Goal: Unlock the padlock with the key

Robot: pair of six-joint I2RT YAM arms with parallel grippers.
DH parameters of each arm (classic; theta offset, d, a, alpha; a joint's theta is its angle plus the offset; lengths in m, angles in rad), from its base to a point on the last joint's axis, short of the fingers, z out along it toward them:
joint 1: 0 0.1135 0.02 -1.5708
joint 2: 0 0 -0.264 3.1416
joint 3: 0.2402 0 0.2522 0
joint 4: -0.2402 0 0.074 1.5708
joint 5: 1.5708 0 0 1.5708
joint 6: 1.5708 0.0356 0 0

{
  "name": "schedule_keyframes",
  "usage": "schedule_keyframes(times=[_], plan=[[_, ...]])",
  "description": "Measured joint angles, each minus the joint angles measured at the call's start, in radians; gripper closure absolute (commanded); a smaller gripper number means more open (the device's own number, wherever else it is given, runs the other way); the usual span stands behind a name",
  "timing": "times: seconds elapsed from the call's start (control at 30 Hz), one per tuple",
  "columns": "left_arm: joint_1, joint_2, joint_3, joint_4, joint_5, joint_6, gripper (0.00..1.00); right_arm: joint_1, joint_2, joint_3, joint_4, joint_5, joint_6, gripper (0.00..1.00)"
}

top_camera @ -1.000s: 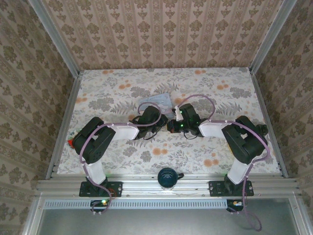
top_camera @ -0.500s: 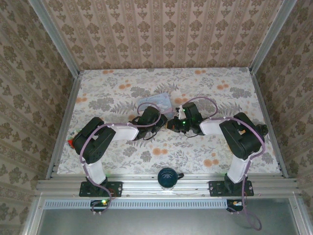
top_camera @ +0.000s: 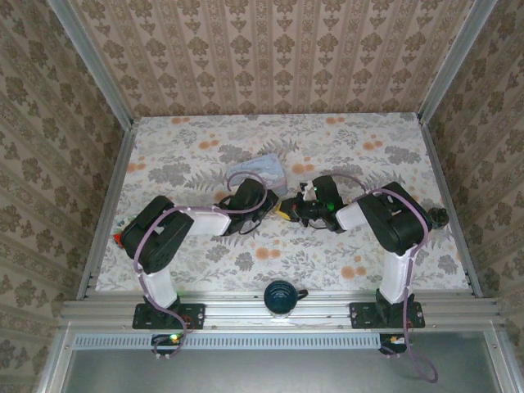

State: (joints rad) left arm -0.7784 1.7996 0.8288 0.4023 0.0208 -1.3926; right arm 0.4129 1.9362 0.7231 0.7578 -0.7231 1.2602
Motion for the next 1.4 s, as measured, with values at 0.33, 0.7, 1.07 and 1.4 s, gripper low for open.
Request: schedule_keyframes(times=[0.33,0.7,1.07,1.4], plan=[[0.003,0.000,-0.012,0.021,-0.031,-0.012,0.88,-0.003,0.133,-0.051,0.384,-0.023,0.299,1.00],[0.006,-0.002,-0.018,0.044,-0.027,-0.031,0.71,-0.002,0.135,-0.078,0.450,0.011,0.357,1.00],[0.006,-0.002,-0.018,0.051,-0.010,-0.033,0.70,0.007,0.124,-0.113,0.492,0.060,0.364,1.00],[-0.031,-0.006,-0.017,0.075,0.079,-0.055,0.49,0.004,0.122,-0.123,0.491,0.189,0.366,1.00]])
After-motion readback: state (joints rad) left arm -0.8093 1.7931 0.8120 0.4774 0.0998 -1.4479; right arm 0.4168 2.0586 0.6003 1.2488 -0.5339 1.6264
